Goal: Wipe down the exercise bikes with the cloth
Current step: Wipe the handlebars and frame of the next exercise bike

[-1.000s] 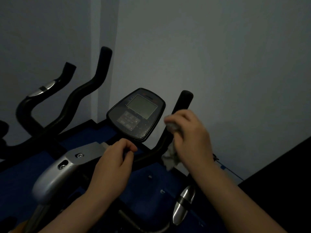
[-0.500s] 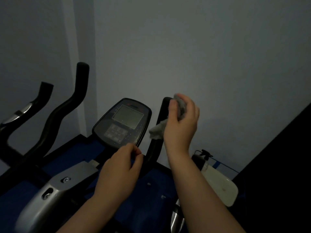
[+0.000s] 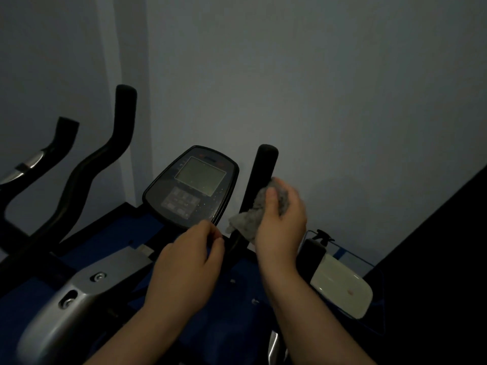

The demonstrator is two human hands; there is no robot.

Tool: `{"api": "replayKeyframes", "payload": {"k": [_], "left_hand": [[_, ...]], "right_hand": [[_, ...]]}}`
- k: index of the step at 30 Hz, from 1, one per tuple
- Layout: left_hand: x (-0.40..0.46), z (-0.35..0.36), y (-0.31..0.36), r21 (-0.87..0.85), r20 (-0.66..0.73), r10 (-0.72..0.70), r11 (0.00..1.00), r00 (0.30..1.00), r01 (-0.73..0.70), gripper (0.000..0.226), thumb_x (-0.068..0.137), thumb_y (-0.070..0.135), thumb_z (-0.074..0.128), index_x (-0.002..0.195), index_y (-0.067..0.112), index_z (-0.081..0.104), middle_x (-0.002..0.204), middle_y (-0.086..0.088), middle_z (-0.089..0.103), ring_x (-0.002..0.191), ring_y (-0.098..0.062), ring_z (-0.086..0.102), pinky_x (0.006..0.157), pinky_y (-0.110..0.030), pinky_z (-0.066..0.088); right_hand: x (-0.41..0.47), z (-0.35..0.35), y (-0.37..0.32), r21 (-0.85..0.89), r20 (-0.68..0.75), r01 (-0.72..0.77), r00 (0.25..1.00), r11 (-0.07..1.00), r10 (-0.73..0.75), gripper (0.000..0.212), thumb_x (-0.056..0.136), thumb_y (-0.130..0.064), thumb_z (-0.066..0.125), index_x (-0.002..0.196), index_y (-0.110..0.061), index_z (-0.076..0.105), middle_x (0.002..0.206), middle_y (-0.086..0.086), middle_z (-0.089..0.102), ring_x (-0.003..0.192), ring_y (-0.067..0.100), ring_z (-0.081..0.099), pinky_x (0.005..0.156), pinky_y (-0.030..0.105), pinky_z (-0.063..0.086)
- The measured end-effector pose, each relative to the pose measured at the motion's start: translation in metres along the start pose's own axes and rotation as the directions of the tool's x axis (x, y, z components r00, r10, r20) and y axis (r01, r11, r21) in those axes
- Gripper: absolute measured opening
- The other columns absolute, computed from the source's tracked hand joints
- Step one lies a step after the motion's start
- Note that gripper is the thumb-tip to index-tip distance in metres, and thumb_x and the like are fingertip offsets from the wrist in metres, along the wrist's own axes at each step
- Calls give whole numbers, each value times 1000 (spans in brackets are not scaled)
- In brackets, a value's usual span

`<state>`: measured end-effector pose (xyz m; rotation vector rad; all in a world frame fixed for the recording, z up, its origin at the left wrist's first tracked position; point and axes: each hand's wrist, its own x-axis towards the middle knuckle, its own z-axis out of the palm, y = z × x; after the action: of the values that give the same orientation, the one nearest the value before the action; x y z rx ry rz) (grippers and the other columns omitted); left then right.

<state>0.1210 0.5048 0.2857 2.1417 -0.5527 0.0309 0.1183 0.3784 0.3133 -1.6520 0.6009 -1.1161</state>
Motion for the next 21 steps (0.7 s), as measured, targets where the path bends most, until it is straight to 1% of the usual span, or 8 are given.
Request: {"api": "replayKeyframes", "payload": {"k": [5,9,12,13,15,17,19,21], "left_hand": [[1,0,-2,16,6,-17,1000,1000,17,16,95,38,44,84,30,53,71,8,58,64,-6,54,63,-31,43],[1,1,-1,35,10,-16,999,1000,16,17,96,36,43,84,30,53,68,9,55,65,-4,53,61,-28,36],[1,-1,0,34,6,-9,999,1000,9,17,96,37,43,83,31,53,69,10,56,65,-3,54,62,-28,37],[0,-2,-1,24,2,-7,1000,1000,7,17,95,38,43,82,31,53,70,9,57,64,-4,54,62,-28,39],[-2,-3,-2,1,-5,-7,1000,1000,7,17,95,37,45,82,30,53,69,10,57,62,-5,54,60,-28,39],[-4,-5,-4,-23,-16,-10,1000,1000,9,15,94,36,47,82,30,54,67,9,57,61,-6,54,59,-28,37],[-6,-6,-6,-49,-33,-13,999,999,11,14,93,35,49,82,30,55,64,8,56,59,-7,53,57,-27,36],[-8,-7,-8,-70,-35,-17,997,999,14,13,93,33,50,82,30,55,62,9,54,58,-7,51,56,-27,33]], "right_hand": [[13,13,-19,74,-54,48,998,996,-44,25,98,-24,48,120,-22,59,119,-3,54,103,0,53,80,-4,37],[-10,-8,-3,-98,68,9,998,995,-3,26,96,-23,51,121,-21,59,115,-3,54,97,-1,52,83,-1,40],[3,-20,-27,-155,127,324,943,933,-306,23,93,-17,57,116,-18,63,109,-2,55,90,-6,53,80,4,43],[9,-19,-36,-199,171,487,872,851,-459,24,91,-14,60,115,-17,64,108,-1,57,91,-1,55,79,8,45],[21,-11,-43,-380,334,757,649,532,-684,28,85,-8,66,112,-16,66,107,2,62,89,16,58,67,21,48],[35,-6,-39,-534,490,829,464,167,-738,30,81,-3,68,106,-19,69,103,0,66,79,20,57,54,22,39],[39,-4,-36,-578,600,815,391,-41,-698,31,79,3,64,99,-20,68,98,-1,67,74,19,56,48,22,32],[32,-5,-28,-568,686,818,409,-92,-601,30,71,6,64,92,-17,65,90,3,64,71,20,54,44,22,27]]}}
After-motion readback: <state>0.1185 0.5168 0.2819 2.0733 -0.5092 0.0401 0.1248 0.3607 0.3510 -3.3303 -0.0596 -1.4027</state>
